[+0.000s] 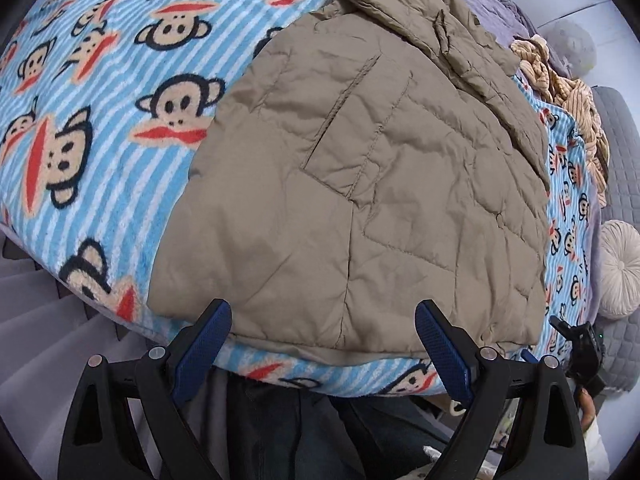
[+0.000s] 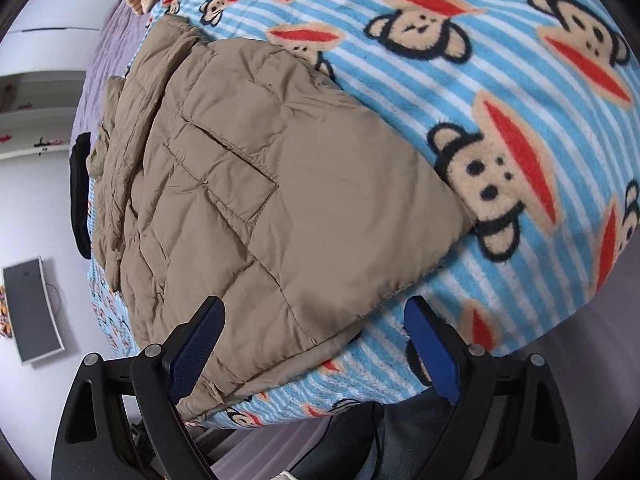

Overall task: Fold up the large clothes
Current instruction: 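Grasp the jacket hem with both tools and lift it toward the collar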

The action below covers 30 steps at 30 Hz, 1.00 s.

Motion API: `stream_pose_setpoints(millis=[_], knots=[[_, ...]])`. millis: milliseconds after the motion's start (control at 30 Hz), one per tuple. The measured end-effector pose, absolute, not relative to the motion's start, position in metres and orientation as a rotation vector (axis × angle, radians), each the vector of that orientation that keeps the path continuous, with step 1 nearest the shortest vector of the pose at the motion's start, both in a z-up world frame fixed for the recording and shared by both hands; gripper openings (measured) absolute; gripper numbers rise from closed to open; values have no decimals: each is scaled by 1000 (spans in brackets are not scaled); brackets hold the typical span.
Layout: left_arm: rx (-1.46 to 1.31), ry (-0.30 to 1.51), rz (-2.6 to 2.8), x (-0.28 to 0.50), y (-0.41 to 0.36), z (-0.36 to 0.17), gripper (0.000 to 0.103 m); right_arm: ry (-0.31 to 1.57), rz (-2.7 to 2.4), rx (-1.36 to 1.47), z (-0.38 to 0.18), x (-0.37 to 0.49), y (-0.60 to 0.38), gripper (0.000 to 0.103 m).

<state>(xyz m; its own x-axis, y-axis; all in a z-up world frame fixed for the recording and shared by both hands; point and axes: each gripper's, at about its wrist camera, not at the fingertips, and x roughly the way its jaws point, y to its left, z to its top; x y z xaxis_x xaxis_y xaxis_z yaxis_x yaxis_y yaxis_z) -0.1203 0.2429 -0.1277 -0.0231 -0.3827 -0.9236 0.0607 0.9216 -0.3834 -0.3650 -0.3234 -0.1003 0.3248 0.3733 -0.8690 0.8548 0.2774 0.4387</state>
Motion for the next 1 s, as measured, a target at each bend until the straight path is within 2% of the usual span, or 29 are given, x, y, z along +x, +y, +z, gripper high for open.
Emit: stream_pose_setpoints(millis=[233, 467, 633, 667, 700, 733, 767, 800, 833, 867, 900, 933, 967, 1000], knots=[[-375, 1653, -419, -133, 252, -149, 94, 1216, -446, 1471, -122, -377, -319, 93], [-492, 1625, -452, -123, 228, -165, 94, 1169, -440, 1565, -136, -376, -314, 93], [-476, 1614, -509, -114, 208, -164, 93, 1082, -414, 1660, -141, -370, -312, 93], [-470, 1613, -513, -111, 205, -164, 90, 1075, -411, 1670, -143, -369, -311, 93], [-466, 1610, -515, -110, 203, -164, 78, 1071, -413, 1676, -145, -370, -311, 93], [-458, 1609, -513, -108, 201, -165, 72, 1068, -424, 1681, -147, -370, -311, 92], [-450, 1605, -512, -107, 199, -165, 54, 1061, -432, 1691, -148, -373, -312, 88], [-447, 1597, -519, -106, 199, -164, 32, 1050, -439, 1707, -149, -374, -312, 84], [-446, 1593, -527, -104, 200, -164, 23, 1039, -445, 1723, -150, -375, -312, 72], [-442, 1587, -532, -104, 201, -162, 19, 1032, -449, 1735, -153, -377, -313, 56], [-435, 1575, -537, -103, 201, -159, 15, 1024, -450, 1744, -154, -379, -313, 46], [-425, 1560, -547, -102, 201, -154, 12, 1022, -451, 1745, -154, -380, -313, 24], [-413, 1542, -559, -100, 201, -148, 12, 1022, -457, 1736, -152, -380, -314, 15], [-406, 1519, -570, -98, 201, -141, 12, 1014, -458, 1721, -149, -379, -314, 13]])
